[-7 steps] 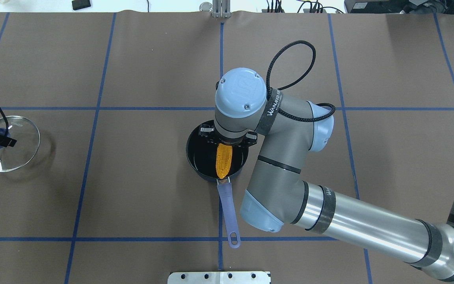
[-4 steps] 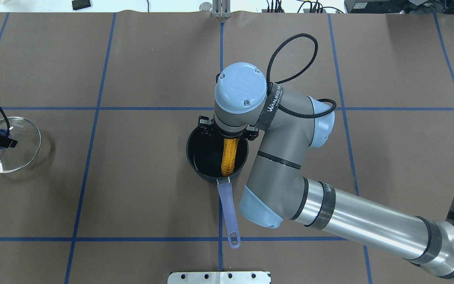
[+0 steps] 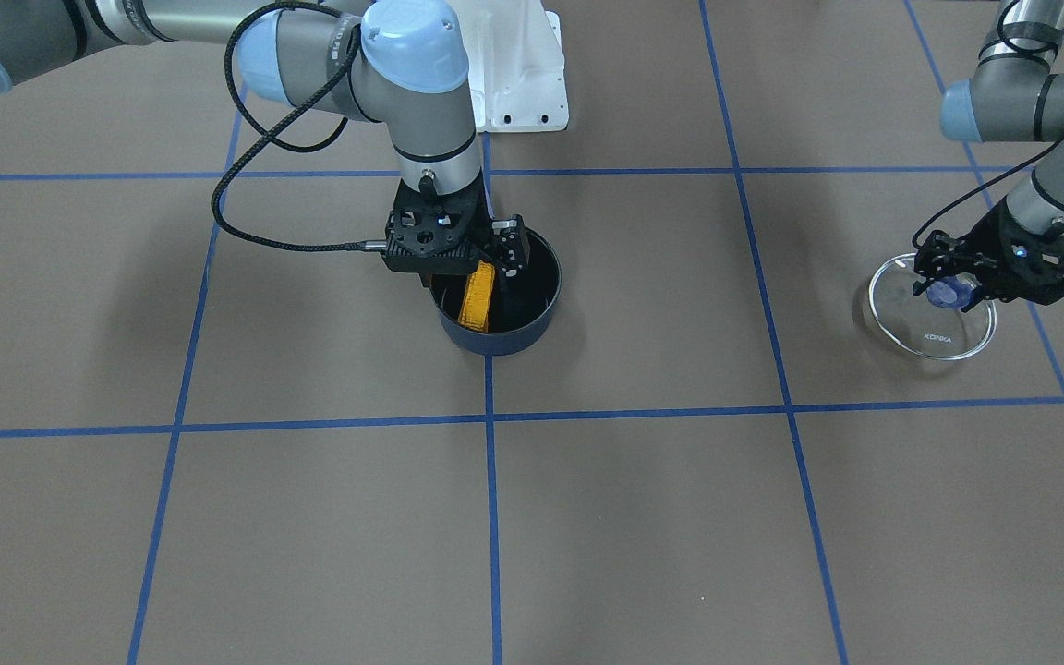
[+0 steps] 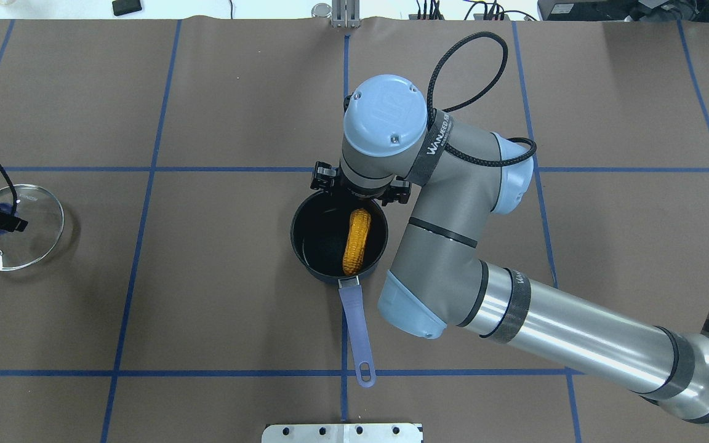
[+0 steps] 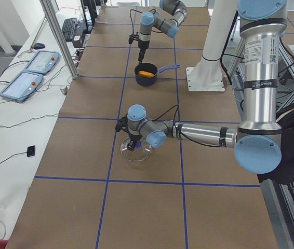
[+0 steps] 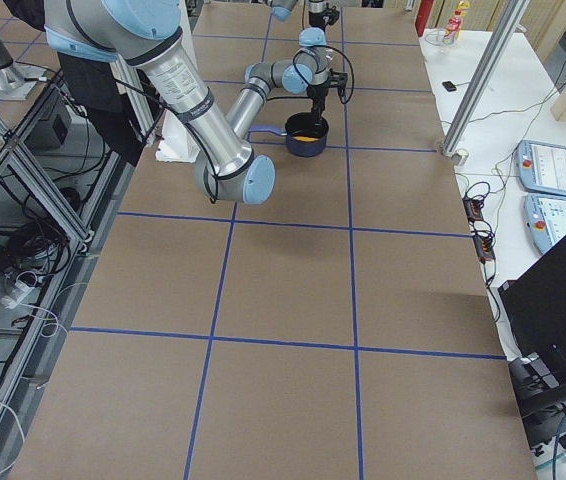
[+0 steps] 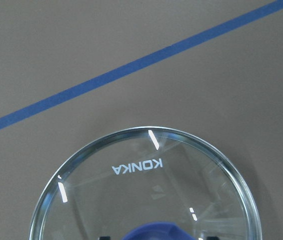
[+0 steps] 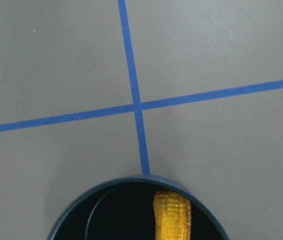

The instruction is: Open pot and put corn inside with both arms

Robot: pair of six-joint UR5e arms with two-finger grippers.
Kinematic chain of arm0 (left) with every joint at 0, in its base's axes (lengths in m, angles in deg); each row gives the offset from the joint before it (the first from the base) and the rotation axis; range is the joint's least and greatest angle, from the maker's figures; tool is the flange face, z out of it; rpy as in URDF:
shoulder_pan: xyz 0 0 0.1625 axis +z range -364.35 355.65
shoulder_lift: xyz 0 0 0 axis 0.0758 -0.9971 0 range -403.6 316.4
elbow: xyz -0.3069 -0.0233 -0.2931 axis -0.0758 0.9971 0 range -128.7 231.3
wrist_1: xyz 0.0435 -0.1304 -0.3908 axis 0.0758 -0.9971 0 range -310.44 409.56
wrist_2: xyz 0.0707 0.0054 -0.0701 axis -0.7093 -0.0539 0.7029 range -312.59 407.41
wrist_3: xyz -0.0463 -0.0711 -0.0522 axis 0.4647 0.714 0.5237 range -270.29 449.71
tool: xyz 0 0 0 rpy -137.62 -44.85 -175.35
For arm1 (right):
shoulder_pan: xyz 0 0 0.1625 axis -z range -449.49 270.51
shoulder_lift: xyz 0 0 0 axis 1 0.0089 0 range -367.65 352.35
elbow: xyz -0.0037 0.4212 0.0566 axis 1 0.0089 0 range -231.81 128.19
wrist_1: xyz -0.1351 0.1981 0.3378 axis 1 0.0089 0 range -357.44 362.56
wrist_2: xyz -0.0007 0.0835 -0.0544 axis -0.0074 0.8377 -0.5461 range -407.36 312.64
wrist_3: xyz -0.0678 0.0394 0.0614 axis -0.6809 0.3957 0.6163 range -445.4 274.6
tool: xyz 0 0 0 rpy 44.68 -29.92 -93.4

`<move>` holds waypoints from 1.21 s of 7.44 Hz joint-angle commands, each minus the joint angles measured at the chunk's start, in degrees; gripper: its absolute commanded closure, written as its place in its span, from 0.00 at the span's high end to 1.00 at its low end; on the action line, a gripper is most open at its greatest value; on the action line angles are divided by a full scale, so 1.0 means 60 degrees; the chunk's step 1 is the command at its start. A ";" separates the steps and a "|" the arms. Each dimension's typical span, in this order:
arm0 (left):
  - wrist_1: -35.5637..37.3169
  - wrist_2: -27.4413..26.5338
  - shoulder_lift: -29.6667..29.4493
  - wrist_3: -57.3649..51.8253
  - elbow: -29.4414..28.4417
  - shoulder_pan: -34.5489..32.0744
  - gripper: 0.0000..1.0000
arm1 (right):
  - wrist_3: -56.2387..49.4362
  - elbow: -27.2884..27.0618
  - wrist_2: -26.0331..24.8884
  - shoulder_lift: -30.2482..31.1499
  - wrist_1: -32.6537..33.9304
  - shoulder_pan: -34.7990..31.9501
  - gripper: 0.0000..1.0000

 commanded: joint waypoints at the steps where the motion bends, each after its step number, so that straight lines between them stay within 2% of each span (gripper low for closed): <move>1: -0.0002 -0.0046 -0.0019 -0.0003 -0.0030 0.0027 0.56 | -0.0010 -0.0006 0.0113 -0.0010 0.0001 -0.0138 1.00; 4: 0.0013 -0.0061 -0.0107 -0.0003 -0.0103 0.0057 0.57 | -0.0010 -0.0006 0.0157 0.0005 0.0001 -0.0182 1.00; 5: -0.0002 -0.0061 -0.0151 -0.0003 -0.0147 0.0057 0.63 | -0.0025 -0.0006 0.0157 0.0005 0.0001 -0.0182 1.00; 9: -0.0002 -0.0061 -0.0151 -0.0017 -0.0147 0.0042 0.77 | -0.0156 -0.0006 0.0157 0.0063 0.0001 -0.0212 1.00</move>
